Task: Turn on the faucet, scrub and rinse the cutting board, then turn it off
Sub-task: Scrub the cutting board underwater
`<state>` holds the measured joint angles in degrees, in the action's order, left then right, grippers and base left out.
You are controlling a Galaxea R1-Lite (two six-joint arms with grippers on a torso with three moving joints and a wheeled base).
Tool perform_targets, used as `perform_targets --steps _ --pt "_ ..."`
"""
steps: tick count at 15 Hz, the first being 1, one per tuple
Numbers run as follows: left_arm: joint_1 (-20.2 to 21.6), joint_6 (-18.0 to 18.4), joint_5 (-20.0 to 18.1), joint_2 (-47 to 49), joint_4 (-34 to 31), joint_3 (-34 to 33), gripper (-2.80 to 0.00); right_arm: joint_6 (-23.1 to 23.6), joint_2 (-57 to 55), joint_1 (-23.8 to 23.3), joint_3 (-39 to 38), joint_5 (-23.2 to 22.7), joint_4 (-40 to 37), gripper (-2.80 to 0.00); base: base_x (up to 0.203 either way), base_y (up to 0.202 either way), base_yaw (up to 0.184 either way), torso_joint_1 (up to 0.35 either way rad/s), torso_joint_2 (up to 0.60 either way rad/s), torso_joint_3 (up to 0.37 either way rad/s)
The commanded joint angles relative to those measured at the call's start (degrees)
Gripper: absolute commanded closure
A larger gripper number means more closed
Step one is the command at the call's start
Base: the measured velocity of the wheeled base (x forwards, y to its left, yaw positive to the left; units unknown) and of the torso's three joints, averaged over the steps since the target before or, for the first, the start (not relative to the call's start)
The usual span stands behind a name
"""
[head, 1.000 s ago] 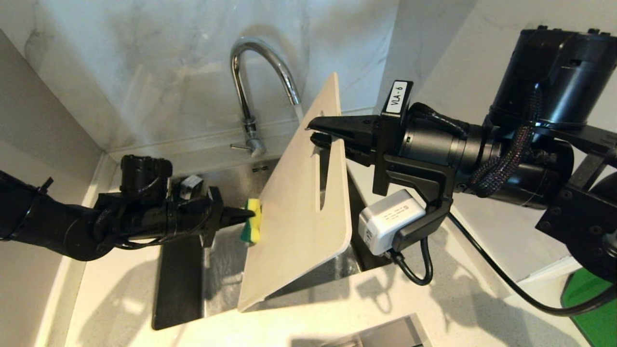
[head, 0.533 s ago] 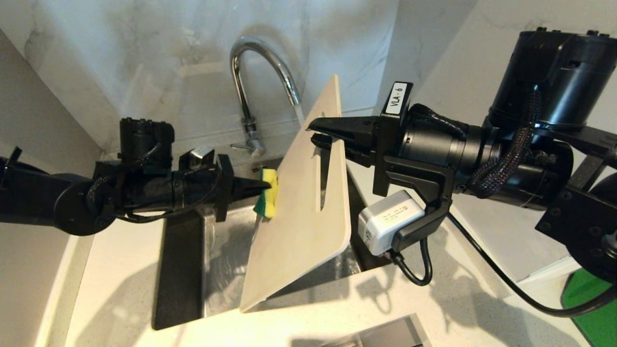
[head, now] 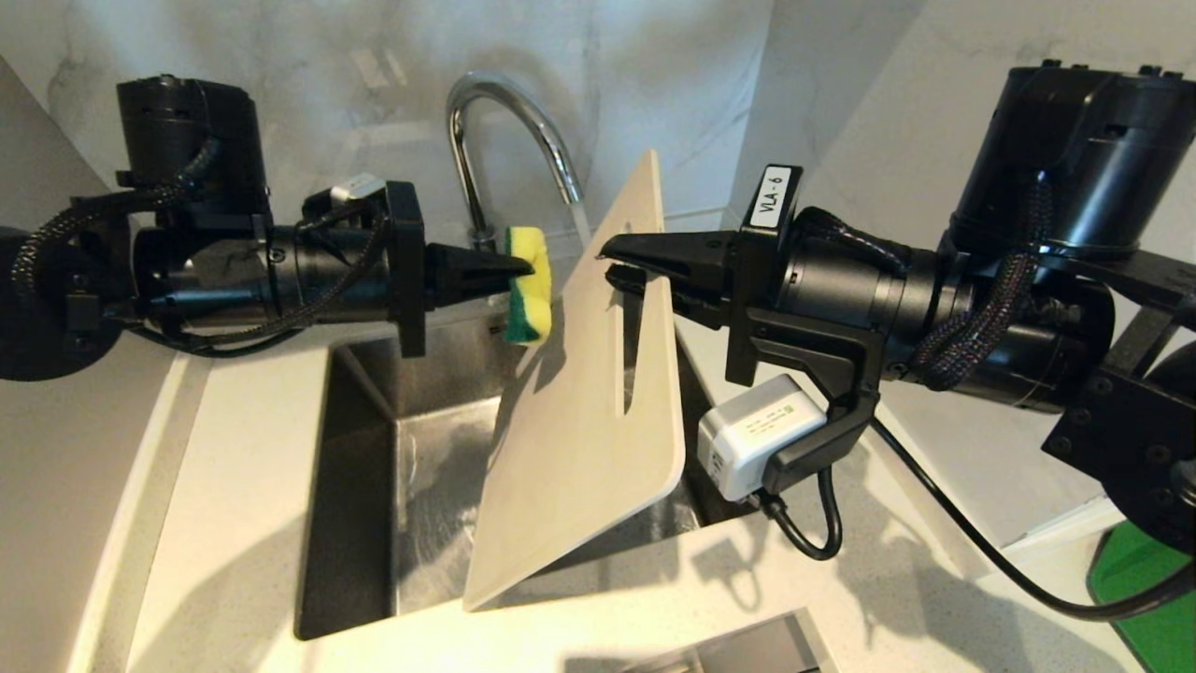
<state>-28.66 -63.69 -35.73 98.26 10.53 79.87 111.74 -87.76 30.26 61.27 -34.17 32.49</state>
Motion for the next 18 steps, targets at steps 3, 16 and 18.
perform_targets --steps 3,16,18 --pt "-2.01 -2.67 -0.4 -4.94 -1.24 -0.85 0.0 0.58 -0.04 -0.2 -0.01 -0.2 0.21 0.0 0.0 0.0 0.0 0.0 0.0 0.0" --pt "-7.23 0.81 2.27 -8.76 3.29 -20.44 0.0 0.3 -0.04 -0.81 -0.01 -0.16 0.21 0.0 0.0 0.0 0.0 0.0 0.0 0.0" --pt "-8.43 0.93 4.66 -7.38 3.36 -20.45 0.0 0.23 0.05 -1.26 -0.01 -0.2 0.21 0.0 0.0 0.0 0.0 0.0 0.0 0.0"
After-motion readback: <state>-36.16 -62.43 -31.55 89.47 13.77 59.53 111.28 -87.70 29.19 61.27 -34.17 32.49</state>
